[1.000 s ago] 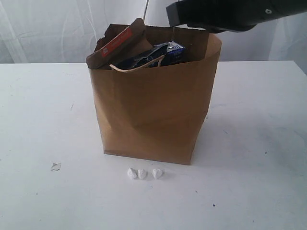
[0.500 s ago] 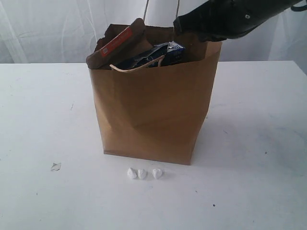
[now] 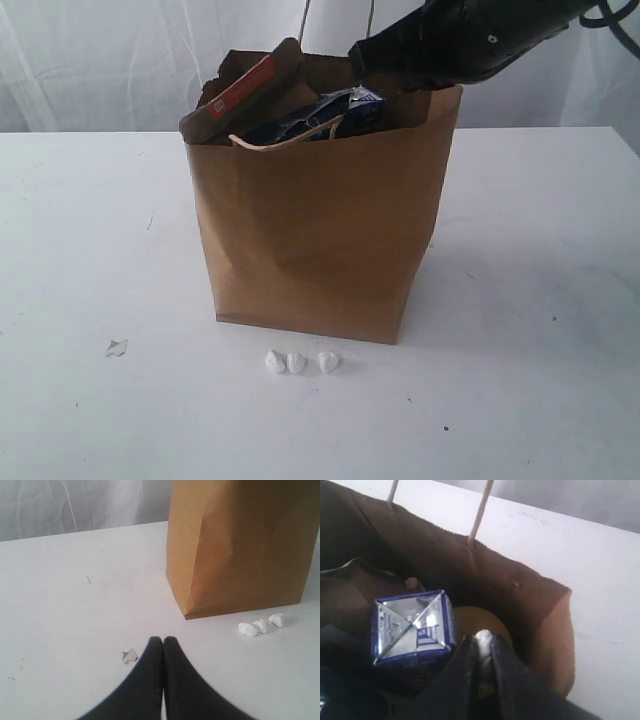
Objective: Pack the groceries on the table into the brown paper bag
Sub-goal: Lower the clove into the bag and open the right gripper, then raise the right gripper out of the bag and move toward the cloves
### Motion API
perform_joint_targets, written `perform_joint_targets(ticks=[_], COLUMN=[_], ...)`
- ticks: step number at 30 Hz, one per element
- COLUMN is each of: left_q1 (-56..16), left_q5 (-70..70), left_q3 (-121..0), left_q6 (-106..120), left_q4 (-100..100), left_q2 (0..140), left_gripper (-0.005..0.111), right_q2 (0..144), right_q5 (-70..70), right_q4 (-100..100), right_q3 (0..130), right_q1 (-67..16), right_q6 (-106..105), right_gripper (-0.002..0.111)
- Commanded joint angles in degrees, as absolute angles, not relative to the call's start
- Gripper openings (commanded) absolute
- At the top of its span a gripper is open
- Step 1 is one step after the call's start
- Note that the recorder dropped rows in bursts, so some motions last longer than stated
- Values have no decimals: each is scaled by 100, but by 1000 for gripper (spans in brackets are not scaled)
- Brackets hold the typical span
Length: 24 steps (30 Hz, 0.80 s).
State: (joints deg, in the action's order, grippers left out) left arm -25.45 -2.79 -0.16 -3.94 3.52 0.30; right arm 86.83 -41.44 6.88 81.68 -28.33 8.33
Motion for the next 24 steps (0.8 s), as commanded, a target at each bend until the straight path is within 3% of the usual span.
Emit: perform_joint_targets(ticks=[1, 4, 10, 14, 24], left_q1=[-2526, -2526, -2526, -2526, -2526], left_q5=[-265, -265, -265, -265, -265], left_q3=[0, 0, 0, 0, 0], left_q6=[-397, -397, -397, -397, -397], left_q4=[411, 411, 411, 411, 411], left_q2=[0, 0, 0, 0, 0], left_gripper=[0, 0, 0, 0, 0], right_q2=[8690, 8690, 8657, 8339, 7182], right_q5=[-4125, -4153, -4153, -3975, -4140], right_q4=[705, 405, 322, 322, 337], right_q3=[8219, 8219, 8219, 8219, 8122], right_q1=[-2794, -2794, -2794, -2794, -2851], right_q6=[711, 317, 277, 277, 263], right_gripper=[23, 33, 34, 41, 41])
